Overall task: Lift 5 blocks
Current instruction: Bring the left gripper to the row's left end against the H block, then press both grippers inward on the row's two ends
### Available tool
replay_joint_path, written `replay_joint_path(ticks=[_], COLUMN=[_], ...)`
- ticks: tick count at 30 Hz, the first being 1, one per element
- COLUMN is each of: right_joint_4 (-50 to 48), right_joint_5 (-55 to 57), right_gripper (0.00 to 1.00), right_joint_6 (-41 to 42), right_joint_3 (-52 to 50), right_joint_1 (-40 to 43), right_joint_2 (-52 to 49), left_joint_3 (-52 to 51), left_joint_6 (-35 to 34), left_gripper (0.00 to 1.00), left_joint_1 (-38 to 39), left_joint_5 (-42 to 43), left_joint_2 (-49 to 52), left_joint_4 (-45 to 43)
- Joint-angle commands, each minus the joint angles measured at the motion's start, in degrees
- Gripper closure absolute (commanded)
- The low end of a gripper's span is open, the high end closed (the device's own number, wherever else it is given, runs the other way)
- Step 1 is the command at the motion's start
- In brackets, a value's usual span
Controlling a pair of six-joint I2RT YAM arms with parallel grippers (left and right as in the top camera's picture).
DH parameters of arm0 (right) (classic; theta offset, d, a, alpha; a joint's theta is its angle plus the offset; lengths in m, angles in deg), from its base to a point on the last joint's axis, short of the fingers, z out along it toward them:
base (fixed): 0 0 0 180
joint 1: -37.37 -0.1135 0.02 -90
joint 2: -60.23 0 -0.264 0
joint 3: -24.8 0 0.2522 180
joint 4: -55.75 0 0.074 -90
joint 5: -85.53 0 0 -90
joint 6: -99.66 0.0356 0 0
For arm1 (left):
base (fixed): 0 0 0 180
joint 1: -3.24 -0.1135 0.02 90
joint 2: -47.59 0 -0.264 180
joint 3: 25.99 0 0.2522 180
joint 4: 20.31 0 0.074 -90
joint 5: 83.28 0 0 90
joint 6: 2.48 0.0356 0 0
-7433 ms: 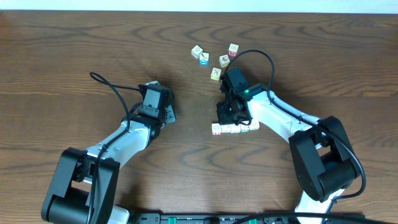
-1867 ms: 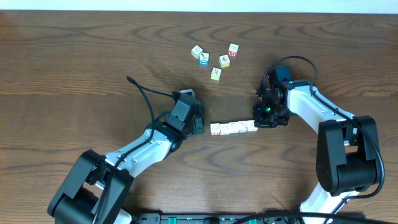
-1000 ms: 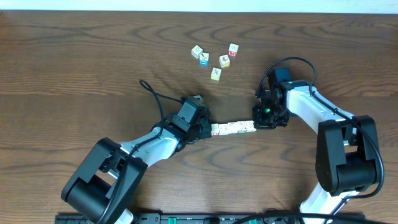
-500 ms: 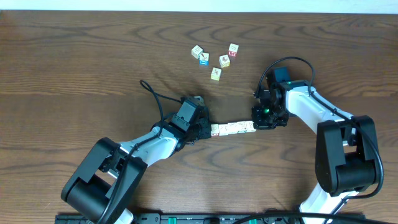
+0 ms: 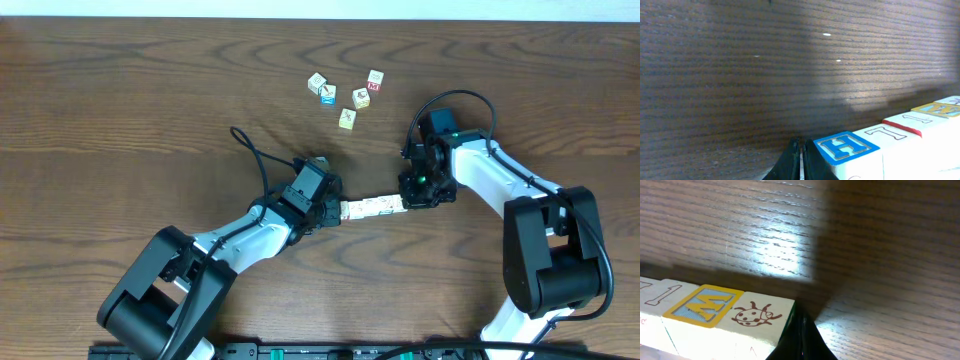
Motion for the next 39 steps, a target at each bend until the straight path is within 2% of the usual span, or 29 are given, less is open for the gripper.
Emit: replay_joint_path(ticks=[1, 9, 15, 21, 26, 29, 33, 39], right_joint_4=[-0.48, -0.48, -0.09, -0.09, -0.09, -0.07, -0.07, -0.09], right_joint_5=[-6.67, -6.67, -8.98, -9.68, -9.66, -9.66, -9.62, -9.22], right_gripper=[0.99, 0.99, 0.99, 0.99, 0.99, 0.99, 0.99, 0.99], right_joint_6=[-0.90, -0.87, 0.20, 0.37, 0.37, 0.37, 0.35, 0.35], right_joint_3=[-1.31, -1.31, -1.31, -1.31, -1.31, -1.31, -1.31, -1.31], right_joint_1=[-2.51, -2.56, -2.56, -2.56, -2.56, -2.56, -2.56, -2.56], right_joint_2=[-1.90, -1.90, -1.90, -1.90, -1.90, -1.90, -1.90, -1.90], left_joint_3=[-1.97, -1.97, -1.97, -1.97, -1.97, -1.97, -1.97, -1.97], left_joint_6=[1.29, 1.44, -3.23, -4.37, -2.14, -1.05, 0.00, 1.86], left_gripper=[0.93, 0.92, 0.92, 0.93, 0.92, 0.83, 0.83, 0.83], left_joint_1=[0.83, 0.83, 0.85, 0.85, 0.87, 0.83, 0.83, 0.83], left_joint_5=[-1.64, -1.81, -1.38, -1.44, -1.75, -4.55, -7.67, -8.09], left_joint_2=[3.19, 3.19, 3.19, 3.19, 3.19, 3.19, 3.19, 3.19], left_joint_4=[2.49, 2.78, 2.95, 3.10, 3.61, 4.00, 3.87, 3.76])
